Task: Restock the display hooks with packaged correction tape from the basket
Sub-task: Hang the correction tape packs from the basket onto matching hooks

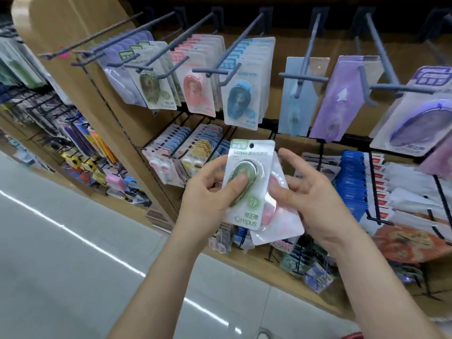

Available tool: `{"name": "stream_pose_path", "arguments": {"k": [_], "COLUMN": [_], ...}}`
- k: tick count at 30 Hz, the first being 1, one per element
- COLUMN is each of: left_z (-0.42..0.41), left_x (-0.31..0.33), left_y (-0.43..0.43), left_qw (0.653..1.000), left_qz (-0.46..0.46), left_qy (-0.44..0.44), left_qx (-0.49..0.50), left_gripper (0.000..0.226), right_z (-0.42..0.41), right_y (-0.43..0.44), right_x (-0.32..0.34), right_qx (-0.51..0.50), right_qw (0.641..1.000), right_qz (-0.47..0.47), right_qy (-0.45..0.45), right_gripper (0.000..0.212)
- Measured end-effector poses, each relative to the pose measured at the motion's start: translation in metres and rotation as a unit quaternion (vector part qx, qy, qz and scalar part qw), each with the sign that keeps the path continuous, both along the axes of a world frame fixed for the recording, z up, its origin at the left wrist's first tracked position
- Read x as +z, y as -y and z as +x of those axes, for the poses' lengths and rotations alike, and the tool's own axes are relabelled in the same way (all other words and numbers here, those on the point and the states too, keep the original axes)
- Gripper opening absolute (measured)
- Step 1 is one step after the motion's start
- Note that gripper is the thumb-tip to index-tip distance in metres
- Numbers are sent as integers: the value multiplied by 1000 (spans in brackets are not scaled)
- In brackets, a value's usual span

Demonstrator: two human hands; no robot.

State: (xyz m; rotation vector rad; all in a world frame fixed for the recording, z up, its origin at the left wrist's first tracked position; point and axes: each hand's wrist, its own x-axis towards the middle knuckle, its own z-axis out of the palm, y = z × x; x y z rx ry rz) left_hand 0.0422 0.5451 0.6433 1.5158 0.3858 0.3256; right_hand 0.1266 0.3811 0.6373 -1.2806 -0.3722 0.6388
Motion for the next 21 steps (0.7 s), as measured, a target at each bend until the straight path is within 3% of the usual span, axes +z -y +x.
{"name": "stream_pose_path", "arguments": {"k": [3, 5, 7, 10, 14, 17, 21], "left_z": [-7, -14, -22, -33, -46, -55, -67], "left_x": [-4, -10, -16, -21, -16, -13, -13], "left_y": [-2, -6, -10, -11, -17, -32, -57], "left_qw": [995, 992, 993, 990, 992, 992, 990], "left_qz": [-70, -55, 31, 97, 48, 33, -2], "left_qy": [6, 18, 19, -15, -62, -55, -45], "left_qx": [71, 112, 109, 97, 99, 112, 137], "left_gripper": [45, 54, 59, 38, 18, 33, 20], "right_z": [3, 4, 5, 1, -13, -23, -39], "right_y": [0, -1, -3, -13, -40, -61, -91], "right_x": [-5, -8, -12, -16, -23, -27, -25], "right_qx": [7, -13, -41, -35, 23, 67, 108], "right_qw": [1000, 1000, 999, 998, 1000, 997, 991], "right_qz": [23, 15, 14, 32, 1, -32, -48], "right_qy": [-2, -10, -29, -40, -8, 32, 59], "right_gripper": [50, 43, 40, 40, 40, 39, 35]}}
